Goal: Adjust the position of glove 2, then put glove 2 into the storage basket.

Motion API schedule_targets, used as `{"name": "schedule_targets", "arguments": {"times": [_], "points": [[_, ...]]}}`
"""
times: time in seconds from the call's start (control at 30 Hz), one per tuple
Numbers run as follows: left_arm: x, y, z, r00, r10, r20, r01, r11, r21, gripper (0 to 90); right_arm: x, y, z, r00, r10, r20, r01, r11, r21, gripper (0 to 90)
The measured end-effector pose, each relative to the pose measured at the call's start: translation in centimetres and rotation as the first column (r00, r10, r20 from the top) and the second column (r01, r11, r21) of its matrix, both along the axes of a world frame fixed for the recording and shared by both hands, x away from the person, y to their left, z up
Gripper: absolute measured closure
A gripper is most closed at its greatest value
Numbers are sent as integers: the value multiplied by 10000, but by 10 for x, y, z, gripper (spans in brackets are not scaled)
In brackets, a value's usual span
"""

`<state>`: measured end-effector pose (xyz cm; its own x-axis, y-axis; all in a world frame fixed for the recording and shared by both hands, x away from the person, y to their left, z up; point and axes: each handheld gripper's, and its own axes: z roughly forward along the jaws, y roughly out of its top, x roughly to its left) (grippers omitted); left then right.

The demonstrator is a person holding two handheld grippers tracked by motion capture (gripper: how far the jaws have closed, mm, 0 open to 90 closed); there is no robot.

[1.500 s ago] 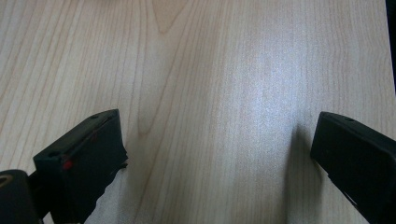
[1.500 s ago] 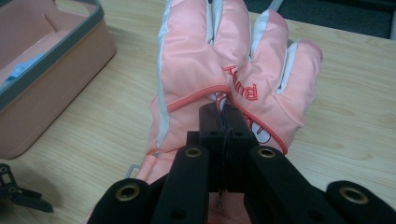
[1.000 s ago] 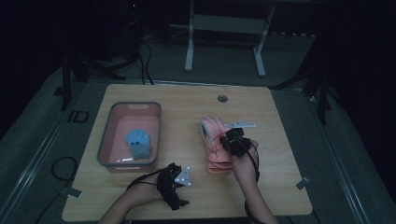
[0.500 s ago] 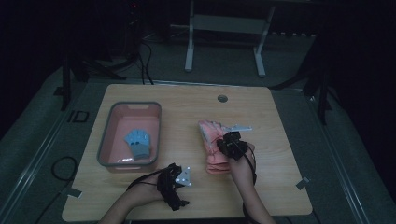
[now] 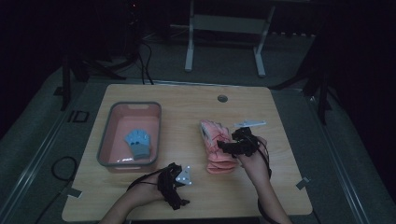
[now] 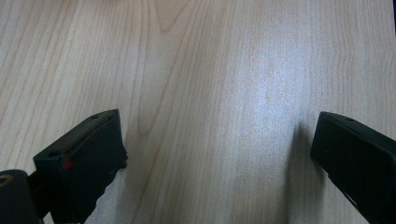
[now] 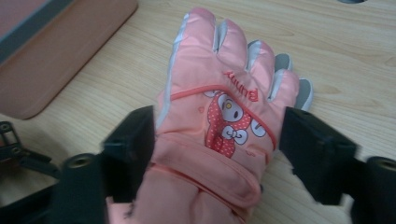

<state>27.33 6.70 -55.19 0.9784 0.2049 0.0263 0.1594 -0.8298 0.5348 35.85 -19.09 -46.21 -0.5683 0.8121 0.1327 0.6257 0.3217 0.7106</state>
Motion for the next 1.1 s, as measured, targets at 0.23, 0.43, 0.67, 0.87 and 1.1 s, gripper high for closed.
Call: {"name": "schedule_targets", "arguments": {"times": [0.23, 0.43, 0.67, 0.87, 1.1], "points": [[0, -3, 6, 9993, 366, 92, -365, 9993, -108, 35, -3, -15, 15, 9983, 483, 326, -489, 9986, 187, 155], [-1, -5, 24, 9960, 889, -26, -890, 9949, -478, 36, 0, -36, 22, 9876, 866, 1312, -823, 9959, -376, 146], [2, -9, 53, 9768, 2141, -26, -2126, 9688, -1271, 36, 5, -57, 22, 9904, 851, 1092, -806, 9957, -455, 142], [16, -12, 78, 9505, 3106, 54, -3022, 9287, -2149, 40, 8, -60, 16, 9883, 1111, 1042, -1113, 9938, -37, 103], [50, -31, 109, 9045, 4202, 732, -3866, 8802, -2752, 155, 16, -48, 8, 9806, 1647, 1065, -1564, 9843, -822, 668]]}}
